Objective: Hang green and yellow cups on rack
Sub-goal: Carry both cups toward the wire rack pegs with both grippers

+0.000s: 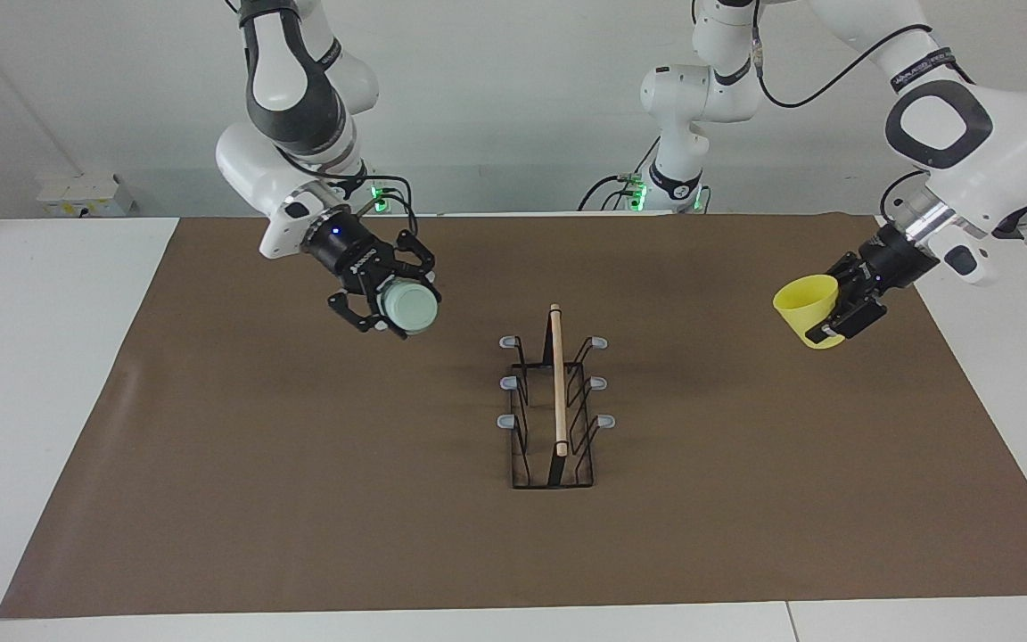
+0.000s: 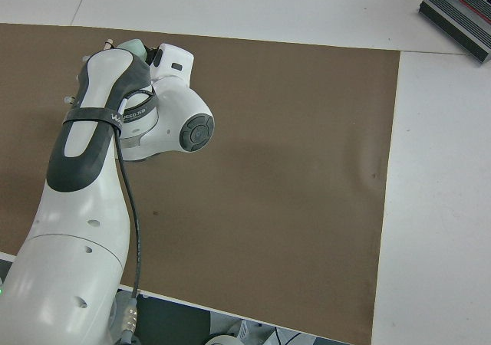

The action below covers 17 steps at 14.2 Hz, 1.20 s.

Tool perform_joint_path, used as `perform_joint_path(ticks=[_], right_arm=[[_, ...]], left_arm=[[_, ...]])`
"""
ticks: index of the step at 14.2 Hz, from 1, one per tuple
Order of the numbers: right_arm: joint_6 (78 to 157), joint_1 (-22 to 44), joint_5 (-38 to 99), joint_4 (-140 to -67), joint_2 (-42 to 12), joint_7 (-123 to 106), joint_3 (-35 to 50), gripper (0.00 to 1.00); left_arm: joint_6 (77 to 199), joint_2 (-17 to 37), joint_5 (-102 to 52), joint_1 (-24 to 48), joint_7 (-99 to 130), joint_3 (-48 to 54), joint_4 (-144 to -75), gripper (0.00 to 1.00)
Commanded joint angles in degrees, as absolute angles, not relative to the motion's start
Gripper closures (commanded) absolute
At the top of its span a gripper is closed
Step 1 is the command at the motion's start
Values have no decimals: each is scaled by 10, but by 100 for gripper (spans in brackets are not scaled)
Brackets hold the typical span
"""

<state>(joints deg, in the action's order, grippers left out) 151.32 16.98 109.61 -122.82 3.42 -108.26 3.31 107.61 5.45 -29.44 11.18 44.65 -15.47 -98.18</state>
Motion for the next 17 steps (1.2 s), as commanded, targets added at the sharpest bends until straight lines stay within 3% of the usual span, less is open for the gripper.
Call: perform_joint_path(ticks=[1, 8, 17], right_arm=[[1520, 190, 1228, -1249, 40, -1198, 33, 66], [1471, 210, 1393, -1267, 17, -1375, 33, 66], [1410, 231, 1555, -1268, -42, -1507, 33, 66]], left_arm=[[1098, 24, -220, 113, 467, -114, -991, 87], [1207, 11, 20, 110, 635, 52, -1018, 87], [1372, -18, 351, 109, 868, 159, -1157, 90]])
